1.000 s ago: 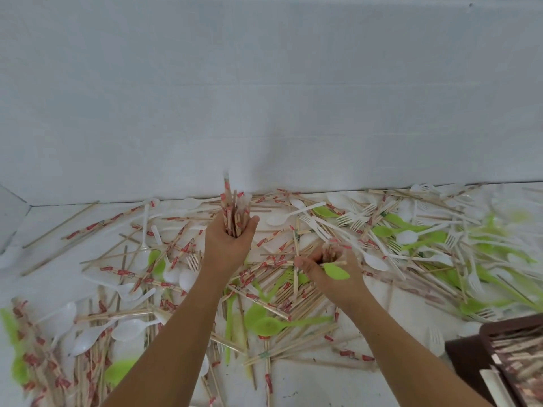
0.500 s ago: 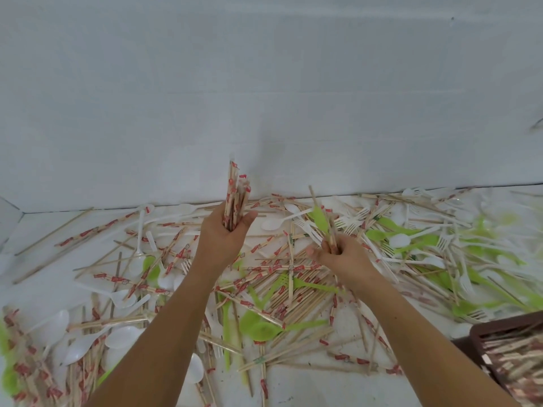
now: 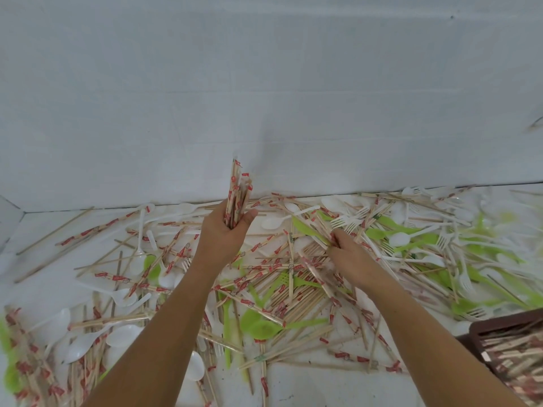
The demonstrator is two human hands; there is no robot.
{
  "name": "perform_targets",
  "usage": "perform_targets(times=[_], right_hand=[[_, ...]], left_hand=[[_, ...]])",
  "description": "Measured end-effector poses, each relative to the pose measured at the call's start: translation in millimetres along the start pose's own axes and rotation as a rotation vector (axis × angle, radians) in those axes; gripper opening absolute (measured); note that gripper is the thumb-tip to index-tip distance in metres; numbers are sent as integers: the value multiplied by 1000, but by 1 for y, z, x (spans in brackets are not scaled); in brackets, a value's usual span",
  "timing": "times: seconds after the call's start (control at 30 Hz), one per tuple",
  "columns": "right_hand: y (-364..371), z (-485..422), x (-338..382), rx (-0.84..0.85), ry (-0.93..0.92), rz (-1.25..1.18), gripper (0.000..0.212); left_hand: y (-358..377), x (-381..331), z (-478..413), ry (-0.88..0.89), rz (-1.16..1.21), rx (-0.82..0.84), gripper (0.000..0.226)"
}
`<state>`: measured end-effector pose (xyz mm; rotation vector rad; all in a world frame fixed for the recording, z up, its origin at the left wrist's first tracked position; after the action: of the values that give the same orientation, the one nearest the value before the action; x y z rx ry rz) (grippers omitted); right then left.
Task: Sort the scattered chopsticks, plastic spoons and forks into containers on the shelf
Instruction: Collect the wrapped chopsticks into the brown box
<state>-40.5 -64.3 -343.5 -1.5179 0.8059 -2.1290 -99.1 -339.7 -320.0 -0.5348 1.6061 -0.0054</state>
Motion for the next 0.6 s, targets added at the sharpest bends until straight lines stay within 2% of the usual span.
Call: perform_targets(times=[0.13, 0.23, 0.3, 0.47, 0.53, 0.6], right_hand=[[-3, -9, -3, -42, -152, 284, 22], [-1, -14, -12, 5, -141, 438, 24], [-1, -15, -15, 24, -119, 476, 33], [-1, -15, -16, -12, -152, 510, 34], [-4, -15, -16, -40, -154, 490, 31], [-10, -14, -17, -85, -123, 427, 19]], left_hand=[[0, 0, -1, 8, -13, 1, 23], [1, -2, -1, 10, -14, 5, 22], [2, -1, -1, 16, -17, 8, 22], [1, 2, 0, 21, -32, 9, 24], [0, 2, 0, 25, -36, 7, 25], [0, 2, 0, 23, -35, 8, 25]])
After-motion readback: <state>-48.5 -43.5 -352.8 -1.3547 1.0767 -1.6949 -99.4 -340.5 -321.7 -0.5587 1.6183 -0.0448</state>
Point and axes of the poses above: each hand's wrist, its own z-axis away from the middle knuckle, its own y-axis out of the palm, x = y × z, the point moved 8 cm from there along -z, towards the middle knuckle, and after that the axes turned 13 degrees about -x, right-handed, at the moved point
